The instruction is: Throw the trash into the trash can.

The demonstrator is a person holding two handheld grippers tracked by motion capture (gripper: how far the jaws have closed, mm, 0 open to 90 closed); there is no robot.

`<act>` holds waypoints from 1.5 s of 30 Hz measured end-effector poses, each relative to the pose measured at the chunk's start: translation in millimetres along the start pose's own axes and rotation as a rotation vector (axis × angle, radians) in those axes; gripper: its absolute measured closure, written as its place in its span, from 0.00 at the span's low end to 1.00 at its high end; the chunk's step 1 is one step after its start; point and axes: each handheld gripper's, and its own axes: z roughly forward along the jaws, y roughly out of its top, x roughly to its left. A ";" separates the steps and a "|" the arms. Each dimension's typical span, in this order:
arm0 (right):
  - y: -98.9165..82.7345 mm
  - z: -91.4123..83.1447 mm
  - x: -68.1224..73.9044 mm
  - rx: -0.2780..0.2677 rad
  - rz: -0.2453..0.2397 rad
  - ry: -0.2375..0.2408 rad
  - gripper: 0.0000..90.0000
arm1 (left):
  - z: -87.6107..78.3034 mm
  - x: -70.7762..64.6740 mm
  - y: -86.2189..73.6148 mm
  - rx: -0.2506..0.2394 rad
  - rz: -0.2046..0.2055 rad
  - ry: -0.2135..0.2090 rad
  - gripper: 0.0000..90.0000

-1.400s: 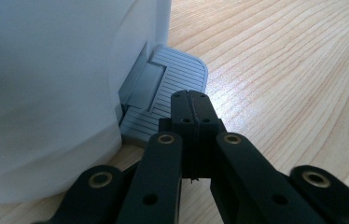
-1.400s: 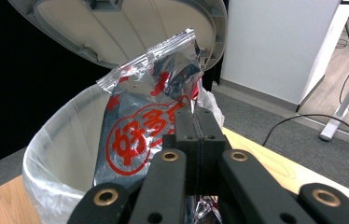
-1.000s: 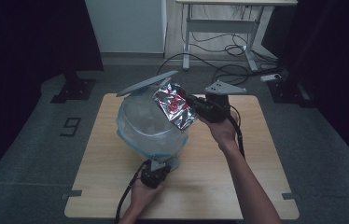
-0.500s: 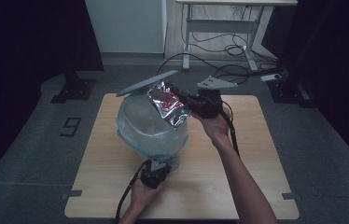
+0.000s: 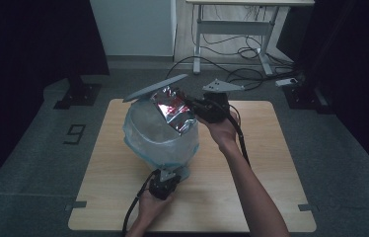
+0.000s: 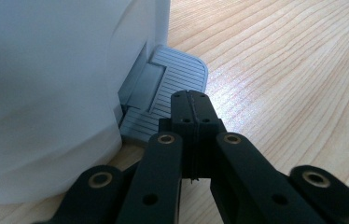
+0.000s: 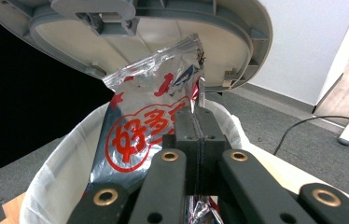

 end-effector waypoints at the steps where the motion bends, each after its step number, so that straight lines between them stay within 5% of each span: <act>1: 0.0 1.0 0.1 0.000 0.001 -0.001 1.00 | 0.0 0.0 0.0 0.000 0.000 0.000 1.00; 42: -0.4 39.8 9.2 0.053 0.002 0.015 0.99 | -0.2 0.8 -0.2 0.001 0.000 -0.005 1.00; 44: -1.1 40.7 9.8 0.059 -0.005 0.019 0.95 | -0.2 0.7 -0.2 0.000 0.000 -0.005 1.00; 45: -2.0 42.6 10.4 0.073 -0.016 0.037 0.84 | -0.2 0.5 -0.2 0.000 0.001 -0.004 1.00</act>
